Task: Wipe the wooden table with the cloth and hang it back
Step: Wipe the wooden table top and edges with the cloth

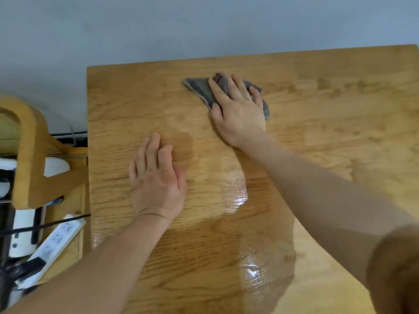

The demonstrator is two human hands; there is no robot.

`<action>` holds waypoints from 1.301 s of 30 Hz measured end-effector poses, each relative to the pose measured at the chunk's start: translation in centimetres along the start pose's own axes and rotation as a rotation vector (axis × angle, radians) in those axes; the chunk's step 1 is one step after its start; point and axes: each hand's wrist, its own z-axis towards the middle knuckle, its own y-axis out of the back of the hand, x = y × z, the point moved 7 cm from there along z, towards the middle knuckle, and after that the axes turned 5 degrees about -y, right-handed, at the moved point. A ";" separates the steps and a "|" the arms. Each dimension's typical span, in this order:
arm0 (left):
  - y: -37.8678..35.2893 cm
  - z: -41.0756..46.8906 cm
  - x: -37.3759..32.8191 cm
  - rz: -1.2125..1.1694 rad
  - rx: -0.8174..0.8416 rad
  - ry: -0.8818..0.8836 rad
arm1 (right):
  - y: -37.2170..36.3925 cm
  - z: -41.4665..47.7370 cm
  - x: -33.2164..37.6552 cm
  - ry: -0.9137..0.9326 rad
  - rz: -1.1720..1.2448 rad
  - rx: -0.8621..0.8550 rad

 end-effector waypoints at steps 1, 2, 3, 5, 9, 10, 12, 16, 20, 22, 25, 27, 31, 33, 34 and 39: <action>0.0 0.1 0.1 0.001 -0.009 0.000 | 0.0 2.0 0.7 -0.031 0.014 -0.003; 0.1 0.2 0.2 0.003 -0.015 -0.002 | 0.1 3.2 1.4 -0.048 0.028 -0.011; 0.1 0.3 0.3 0.007 -0.020 -0.003 | 0.1 3.8 2.0 -0.053 0.039 -0.028; 0.0 0.3 0.3 0.016 -0.024 -0.006 | 0.1 3.2 2.5 -0.027 0.049 -0.071; 0.0 -0.4 0.1 0.014 -0.035 -0.024 | -1.0 -6.5 2.7 0.110 0.045 -0.031; 0.2 -0.3 0.3 0.016 -0.049 -0.024 | -1.3 -10.6 3.1 0.160 0.041 0.001; 0.5 0.1 0.3 0.008 -0.071 -0.020 | -1.8 -18.5 3.0 0.261 -0.003 0.068; 0.2 -0.3 -0.2 0.008 -0.081 -0.034 | -2.3 -23.5 0.6 0.528 -0.051 0.190; 0.1 0.3 -0.1 0.017 -0.072 -0.030 | -0.7 -11.9 -0.7 0.480 -0.042 0.085; -0.1 0.2 -0.2 0.035 -0.060 -0.023 | 0.1 -3.5 -0.9 0.272 -0.021 0.040; -0.2 0.0 -0.1 0.060 -0.045 -0.023 | 0.0 3.8 0.7 0.057 -0.020 0.048; -0.2 0.0 0.0 0.063 -0.046 -0.024 | -0.5 3.7 2.1 0.026 -0.006 0.034; -0.2 -0.3 0.0 0.060 -0.053 -0.033 | -1.3 -6.6 2.3 0.060 0.034 0.003; -0.1 -0.3 -0.1 0.045 -0.052 -0.043 | -1.6 -14.2 2.5 0.040 0.048 0.008; -0.1 -0.3 -0.1 0.038 -0.048 -0.047 | -1.7 -18.0 2.7 0.023 0.034 0.008; 0.1 -0.1 -0.2 0.018 -0.020 -0.071 | -3.9 -30.3 5.1 -0.191 -0.005 0.018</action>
